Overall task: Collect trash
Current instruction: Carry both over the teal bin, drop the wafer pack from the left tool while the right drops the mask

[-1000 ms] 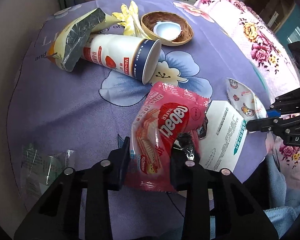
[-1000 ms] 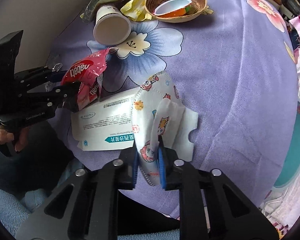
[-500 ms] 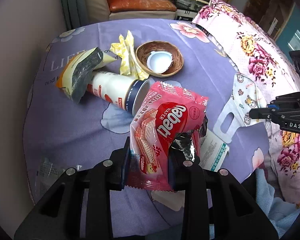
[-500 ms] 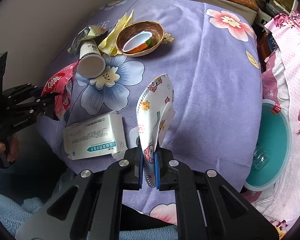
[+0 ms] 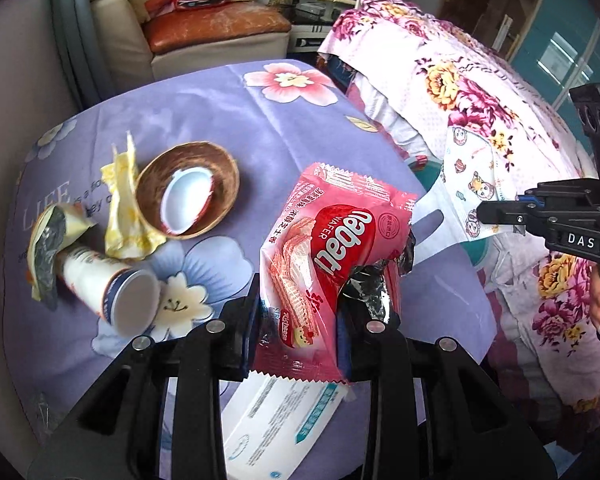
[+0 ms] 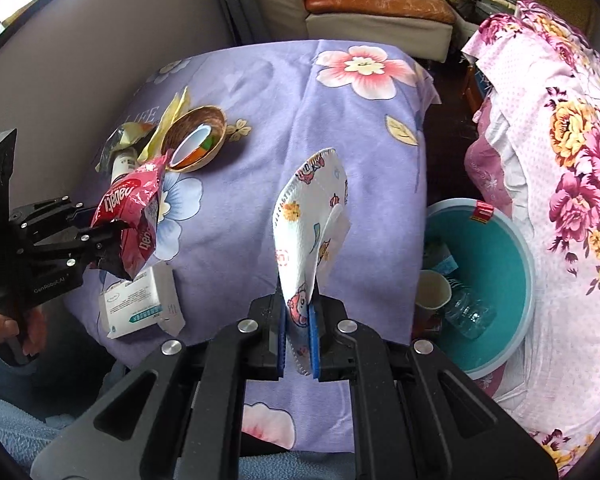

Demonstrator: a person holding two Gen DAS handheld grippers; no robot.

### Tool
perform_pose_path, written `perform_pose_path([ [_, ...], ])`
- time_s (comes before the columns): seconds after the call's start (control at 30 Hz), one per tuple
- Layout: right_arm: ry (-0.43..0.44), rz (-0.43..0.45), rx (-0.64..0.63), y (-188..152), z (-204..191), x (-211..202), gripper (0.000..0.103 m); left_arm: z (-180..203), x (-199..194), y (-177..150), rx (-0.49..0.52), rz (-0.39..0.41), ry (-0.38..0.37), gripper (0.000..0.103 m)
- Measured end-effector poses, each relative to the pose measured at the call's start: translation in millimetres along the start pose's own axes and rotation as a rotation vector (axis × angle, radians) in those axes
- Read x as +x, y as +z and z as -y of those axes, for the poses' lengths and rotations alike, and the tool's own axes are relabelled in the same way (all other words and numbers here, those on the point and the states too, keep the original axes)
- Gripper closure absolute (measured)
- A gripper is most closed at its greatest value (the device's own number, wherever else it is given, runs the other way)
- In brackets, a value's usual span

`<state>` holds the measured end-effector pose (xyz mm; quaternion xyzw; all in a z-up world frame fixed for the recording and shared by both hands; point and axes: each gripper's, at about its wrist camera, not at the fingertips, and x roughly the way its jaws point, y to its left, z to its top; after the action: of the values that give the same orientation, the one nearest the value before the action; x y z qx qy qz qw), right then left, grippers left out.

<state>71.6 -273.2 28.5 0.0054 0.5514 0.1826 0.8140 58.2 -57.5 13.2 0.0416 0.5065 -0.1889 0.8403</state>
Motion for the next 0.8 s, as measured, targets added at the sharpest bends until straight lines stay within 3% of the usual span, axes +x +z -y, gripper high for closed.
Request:
perform_pose_path([
  [0.33,-0.079,0.043,0.106,-7.9,82.1,-25.8,0.095,90.1,44.8,44.1,0.137,-0.036,-0.051,0.072],
  [0.8,-0.091,0.025,0.218,-37.6,166.0,-21.8,0.095,180.0,111.8,77.8,0.271,-0.117,-0.066,0.071],
])
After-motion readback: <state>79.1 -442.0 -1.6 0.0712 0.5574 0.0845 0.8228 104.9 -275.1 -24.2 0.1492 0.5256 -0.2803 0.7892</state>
